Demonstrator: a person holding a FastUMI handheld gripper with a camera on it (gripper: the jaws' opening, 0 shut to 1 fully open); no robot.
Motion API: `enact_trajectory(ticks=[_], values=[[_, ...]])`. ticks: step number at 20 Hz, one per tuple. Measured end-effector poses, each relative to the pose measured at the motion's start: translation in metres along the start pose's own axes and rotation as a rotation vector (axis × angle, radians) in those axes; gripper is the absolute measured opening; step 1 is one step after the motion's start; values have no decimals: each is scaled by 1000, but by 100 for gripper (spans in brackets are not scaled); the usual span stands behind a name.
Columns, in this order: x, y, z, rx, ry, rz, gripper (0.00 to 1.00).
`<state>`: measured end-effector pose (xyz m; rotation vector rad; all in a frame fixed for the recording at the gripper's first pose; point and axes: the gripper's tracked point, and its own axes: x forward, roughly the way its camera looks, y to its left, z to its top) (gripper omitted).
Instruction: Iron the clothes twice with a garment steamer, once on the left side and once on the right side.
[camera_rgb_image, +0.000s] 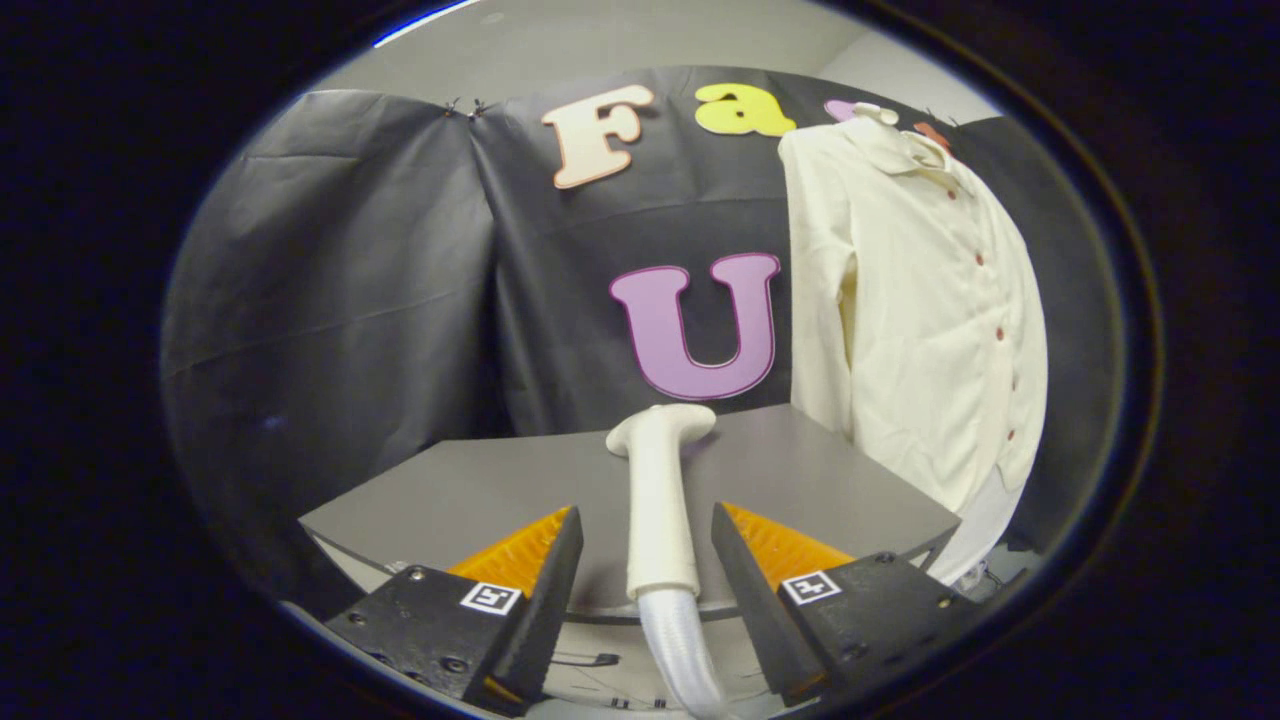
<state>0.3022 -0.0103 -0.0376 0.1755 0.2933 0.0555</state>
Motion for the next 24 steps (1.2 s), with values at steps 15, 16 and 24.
enact_trajectory(ticks=[15,16,24], values=[[18,-5,-7,-153,-12,4,35],[14,-4,-6,-163,-34,13,34],[-44,-10,28,-181,-182,39,34]])
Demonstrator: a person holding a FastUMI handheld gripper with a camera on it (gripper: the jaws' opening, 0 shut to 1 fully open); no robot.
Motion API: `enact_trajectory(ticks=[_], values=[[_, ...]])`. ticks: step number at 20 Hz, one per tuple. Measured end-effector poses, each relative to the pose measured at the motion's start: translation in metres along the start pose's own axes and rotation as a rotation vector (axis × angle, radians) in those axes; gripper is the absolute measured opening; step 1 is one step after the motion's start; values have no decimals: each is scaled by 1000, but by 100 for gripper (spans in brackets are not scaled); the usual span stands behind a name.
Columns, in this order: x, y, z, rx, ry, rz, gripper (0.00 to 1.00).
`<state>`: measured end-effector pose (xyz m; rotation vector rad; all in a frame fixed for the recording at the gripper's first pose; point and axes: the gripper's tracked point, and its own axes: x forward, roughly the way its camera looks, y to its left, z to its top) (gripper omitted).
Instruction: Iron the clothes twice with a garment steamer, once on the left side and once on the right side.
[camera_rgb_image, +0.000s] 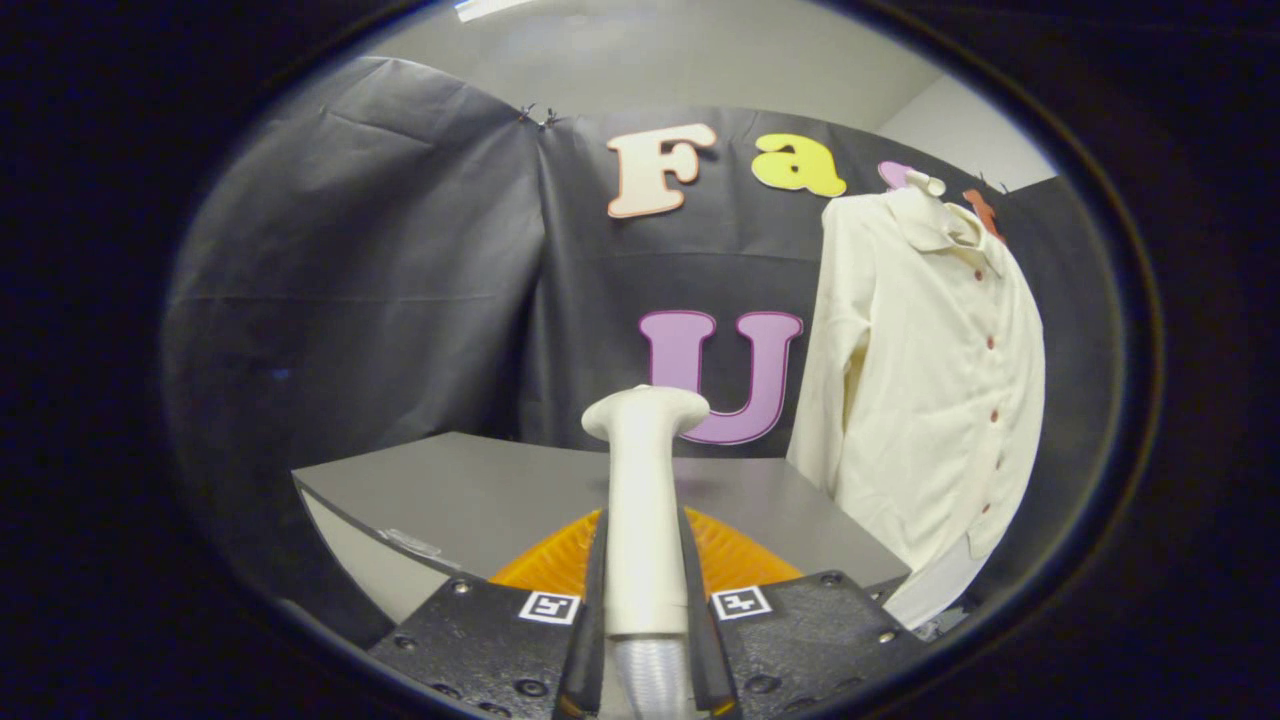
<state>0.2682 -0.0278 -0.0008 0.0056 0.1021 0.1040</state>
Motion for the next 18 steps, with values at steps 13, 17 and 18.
enact_trajectory(ticks=[13,17,18], values=[[-59,-155,95,26,-258,-173,33],[-62,-206,124,40,-356,-242,33],[-60,-217,127,35,-363,-254,33]])
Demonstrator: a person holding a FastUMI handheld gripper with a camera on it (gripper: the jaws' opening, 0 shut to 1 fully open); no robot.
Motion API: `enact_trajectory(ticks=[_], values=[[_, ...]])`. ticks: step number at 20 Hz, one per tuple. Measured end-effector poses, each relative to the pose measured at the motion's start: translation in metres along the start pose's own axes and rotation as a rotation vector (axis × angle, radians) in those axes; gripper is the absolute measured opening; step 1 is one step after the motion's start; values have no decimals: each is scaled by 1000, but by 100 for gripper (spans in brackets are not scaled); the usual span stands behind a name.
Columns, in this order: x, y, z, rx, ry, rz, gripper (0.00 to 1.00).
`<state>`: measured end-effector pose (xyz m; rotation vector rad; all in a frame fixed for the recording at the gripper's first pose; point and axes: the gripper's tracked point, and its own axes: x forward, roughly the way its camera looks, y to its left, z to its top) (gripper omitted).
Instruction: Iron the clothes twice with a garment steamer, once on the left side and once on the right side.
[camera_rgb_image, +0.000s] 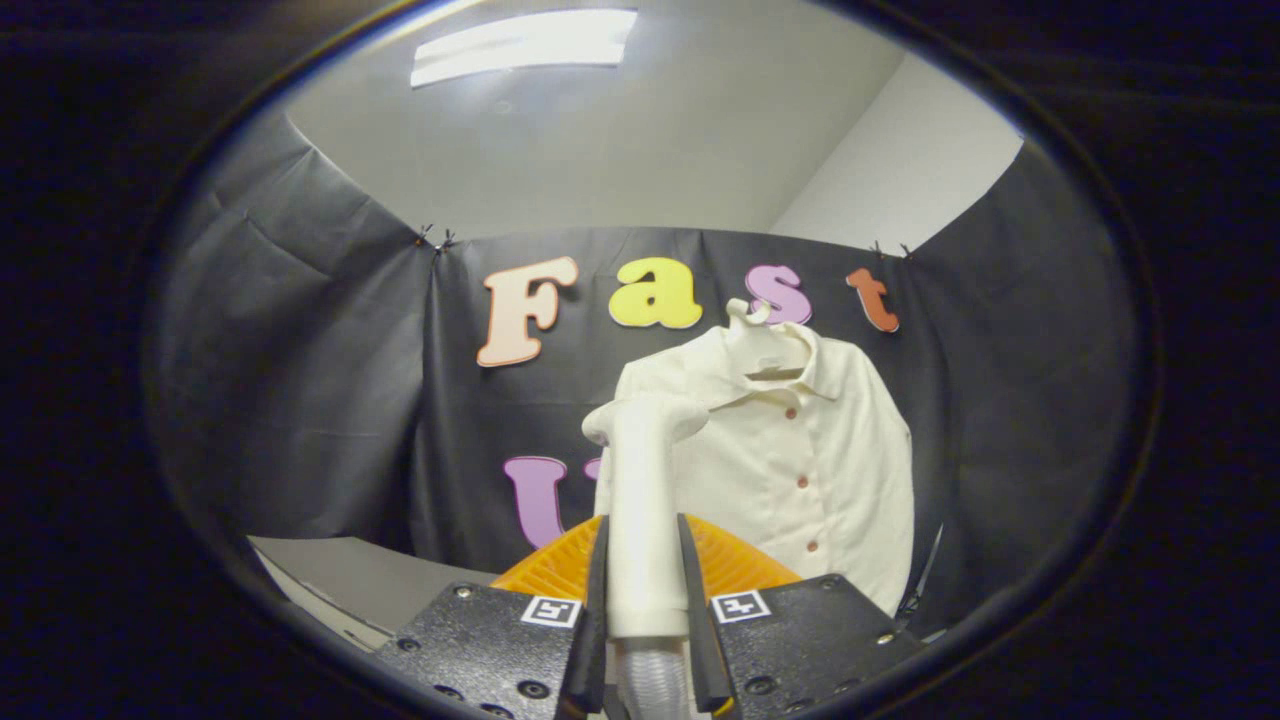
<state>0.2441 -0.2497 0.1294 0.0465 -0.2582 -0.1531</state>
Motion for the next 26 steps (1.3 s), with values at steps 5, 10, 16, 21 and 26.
enact_trajectory(ticks=[5,10,16,21,26], values=[[36,-44,-9,-15,-5,-51,33],[50,-63,-36,53,5,-24,33],[30,-77,-73,76,57,-5,33],[5,-90,-116,100,119,-1,33],[-28,-100,-162,129,169,3,33]])
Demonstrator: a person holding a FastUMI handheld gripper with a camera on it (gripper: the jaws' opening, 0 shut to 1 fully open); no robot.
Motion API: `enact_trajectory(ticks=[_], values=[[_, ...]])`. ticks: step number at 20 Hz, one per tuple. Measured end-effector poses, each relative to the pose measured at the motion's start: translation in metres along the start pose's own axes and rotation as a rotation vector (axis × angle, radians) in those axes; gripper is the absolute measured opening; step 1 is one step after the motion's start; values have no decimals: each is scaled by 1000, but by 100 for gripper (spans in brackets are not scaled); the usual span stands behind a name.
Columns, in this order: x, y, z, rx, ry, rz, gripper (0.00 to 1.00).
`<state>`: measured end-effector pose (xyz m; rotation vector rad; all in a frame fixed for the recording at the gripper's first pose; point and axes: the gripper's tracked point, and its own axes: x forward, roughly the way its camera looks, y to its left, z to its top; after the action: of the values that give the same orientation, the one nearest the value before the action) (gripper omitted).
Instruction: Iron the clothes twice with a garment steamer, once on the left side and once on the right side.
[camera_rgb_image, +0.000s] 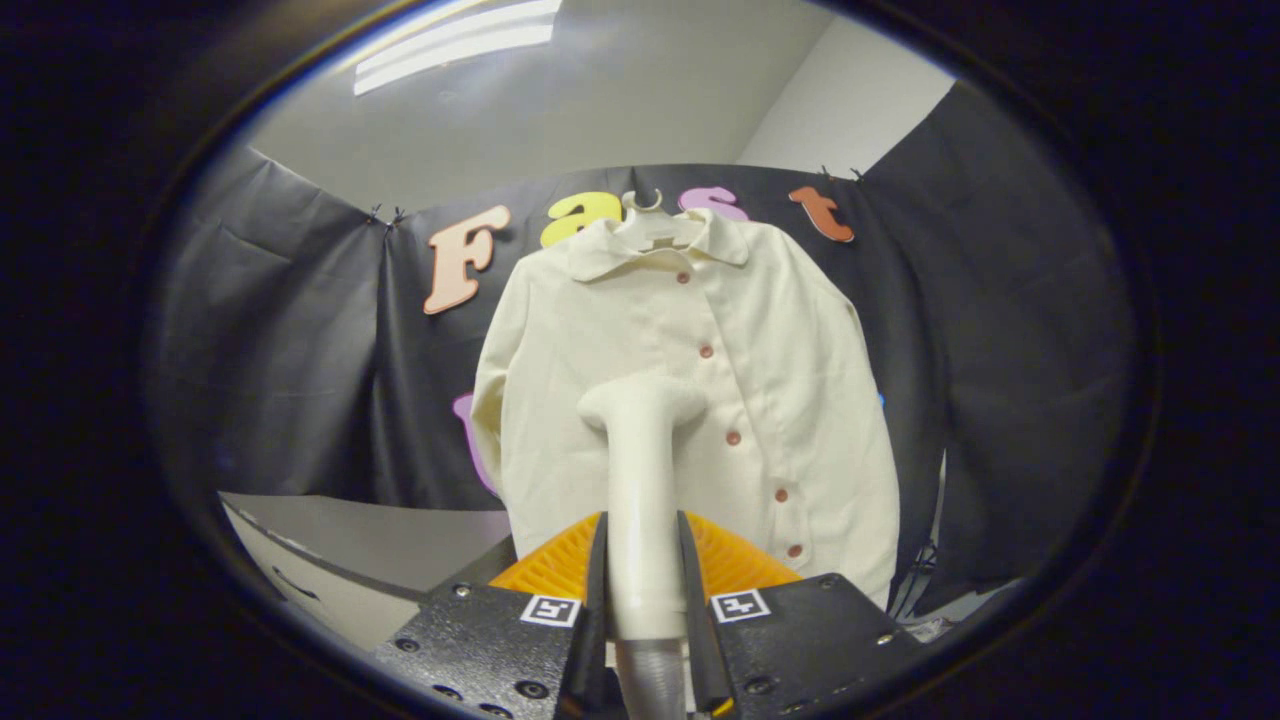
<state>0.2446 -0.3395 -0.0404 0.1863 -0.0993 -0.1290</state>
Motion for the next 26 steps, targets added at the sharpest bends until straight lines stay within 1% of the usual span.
enact_trajectory(ticks=[9,16,20,23,25,26], values=[[-43,-15,-82,16,91,14,33],[-73,-24,-129,39,170,32,33],[-84,-28,-139,44,193,39,33],[-87,-34,-141,23,213,31,33],[-91,-38,-134,42,198,31,33],[-92,-41,-123,59,181,34,33]])
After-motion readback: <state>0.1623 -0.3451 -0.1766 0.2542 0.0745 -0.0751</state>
